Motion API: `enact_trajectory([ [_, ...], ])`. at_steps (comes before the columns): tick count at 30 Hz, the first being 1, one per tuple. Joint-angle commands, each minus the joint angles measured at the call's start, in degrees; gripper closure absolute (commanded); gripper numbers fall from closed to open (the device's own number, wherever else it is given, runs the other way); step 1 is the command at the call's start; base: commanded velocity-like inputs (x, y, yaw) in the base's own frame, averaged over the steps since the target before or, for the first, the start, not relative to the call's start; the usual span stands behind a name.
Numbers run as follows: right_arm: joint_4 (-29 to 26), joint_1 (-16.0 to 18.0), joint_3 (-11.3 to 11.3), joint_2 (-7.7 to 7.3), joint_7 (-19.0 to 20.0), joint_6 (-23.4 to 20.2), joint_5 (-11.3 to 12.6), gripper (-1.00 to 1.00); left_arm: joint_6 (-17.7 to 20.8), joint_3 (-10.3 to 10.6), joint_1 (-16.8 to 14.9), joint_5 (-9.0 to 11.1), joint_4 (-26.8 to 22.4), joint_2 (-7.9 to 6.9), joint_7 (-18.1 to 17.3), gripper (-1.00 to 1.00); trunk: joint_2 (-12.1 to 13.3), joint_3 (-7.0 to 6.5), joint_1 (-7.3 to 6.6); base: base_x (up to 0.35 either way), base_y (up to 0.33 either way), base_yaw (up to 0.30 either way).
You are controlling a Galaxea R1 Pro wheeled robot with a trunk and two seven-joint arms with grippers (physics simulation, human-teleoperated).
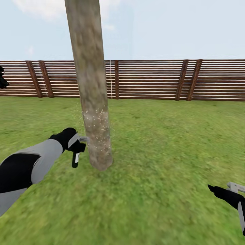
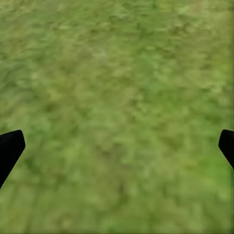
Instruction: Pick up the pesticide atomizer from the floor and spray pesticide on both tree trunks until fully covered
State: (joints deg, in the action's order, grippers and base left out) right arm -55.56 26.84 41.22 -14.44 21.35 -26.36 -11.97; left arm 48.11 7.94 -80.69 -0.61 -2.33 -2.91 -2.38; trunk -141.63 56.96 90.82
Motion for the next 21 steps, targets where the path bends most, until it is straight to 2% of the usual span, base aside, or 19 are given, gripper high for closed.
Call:
enact_trajectory([
  [1,-0.1,0.1,0.2,0.03,0.5,-0.2,-0.6,-1.00,-1.0,0.4,0.3,-0.1,0.5,0.00,-0.3,1.00,0.0,0.05,-0.02,0.000,-0.003,0.000],
  [8,-0.1,0.1,0.2,0.03,0.5,-0.2,-0.6,-1.00,-7.9,0.3,4.3,-0.1,1.0,-0.05,-0.3,1.00,0.0,0.05,-0.02,0.000,0.000,0.000],
  [10,-0.1,0.1,0.2,0.03,0.5,-0.2,-0.6,-1.00,-11.0,0.3,5.3,0.0,1.0,-0.13,-0.2,1.00,0.0,0.05,-0.02,0.000,0.000,0.000],
  [14,-0.1,0.1,0.2,0.03,0.5,-0.2,-0.6,-1.00,-17.5,0.3,9.3,0.0,1.0,-0.16,-0.2,1.00,0.0,0.05,-0.02,0.000,0.000,0.000],
  [17,-0.1,0.1,0.2,0.03,0.5,-0.2,-0.6,-1.00,-18.3,0.4,10.8,0.0,1.0,-0.10,-0.2,1.00,0.0,0.05,-0.02,0.000,0.000,0.000],
  [18,-0.1,0.1,0.2,0.03,0.5,-0.2,-0.6,-1.00,-18.7,0.4,12.5,-0.1,1.0,-0.05,-0.3,1.00,0.0,0.05,-0.02,-0.096,0.000,0.000],
  [21,-0.1,0.1,0.4,0.03,0.5,-0.2,-0.6,-1.00,-19.9,0.3,14.4,-0.2,1.0,-0.20,-0.4,1.00,0.0,0.05,-0.02,-0.265,0.025,0.000],
])
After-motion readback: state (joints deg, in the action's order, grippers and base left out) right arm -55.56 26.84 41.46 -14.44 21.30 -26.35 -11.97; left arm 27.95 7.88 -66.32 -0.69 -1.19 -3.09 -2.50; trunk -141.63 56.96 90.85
